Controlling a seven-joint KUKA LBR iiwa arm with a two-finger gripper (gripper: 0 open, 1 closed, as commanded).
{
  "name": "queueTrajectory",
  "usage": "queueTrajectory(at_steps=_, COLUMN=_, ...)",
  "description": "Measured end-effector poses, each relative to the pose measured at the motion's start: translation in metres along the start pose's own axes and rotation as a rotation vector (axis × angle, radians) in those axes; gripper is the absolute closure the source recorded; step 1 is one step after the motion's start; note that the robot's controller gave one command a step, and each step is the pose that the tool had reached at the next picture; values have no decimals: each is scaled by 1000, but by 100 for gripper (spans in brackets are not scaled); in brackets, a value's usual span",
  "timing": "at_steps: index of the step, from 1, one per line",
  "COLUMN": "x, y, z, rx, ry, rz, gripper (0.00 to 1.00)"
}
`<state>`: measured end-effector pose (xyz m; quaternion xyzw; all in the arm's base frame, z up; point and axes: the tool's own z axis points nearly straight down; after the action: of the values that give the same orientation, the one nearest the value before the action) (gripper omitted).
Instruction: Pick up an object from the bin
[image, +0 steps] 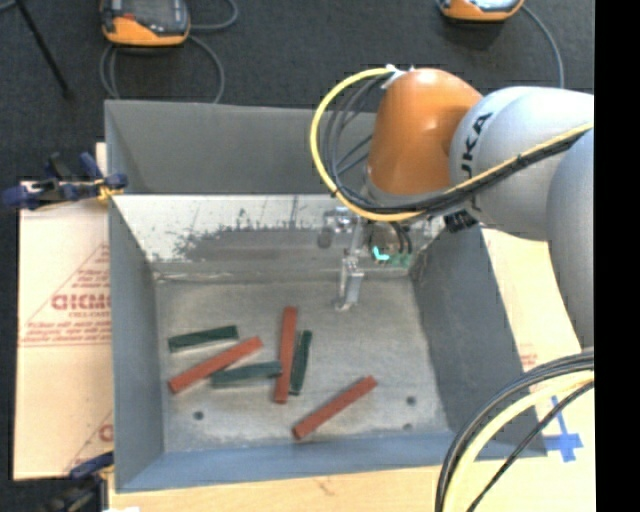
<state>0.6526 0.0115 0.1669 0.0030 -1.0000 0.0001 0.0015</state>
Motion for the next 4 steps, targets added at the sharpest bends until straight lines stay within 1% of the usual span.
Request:
queueTrajectory(at_steps=1, x=-2, y=0, z=-5, rx=0, ry=-8, rz=0, gripper=0)
queueTrajectory(at_steps=2, x=11, y=29, z=46, rx=3, ry=-13, rz=-316, gripper=0)
queueTrajectory(at_steps=3, x=18, y=47, z=53, rx=-1, ry=-5, rz=-406, gripper=0)
queueTrajectory(at_steps=4, x=32, y=61, z=58, rx=2, ry=-6, rz=-640, gripper=0)
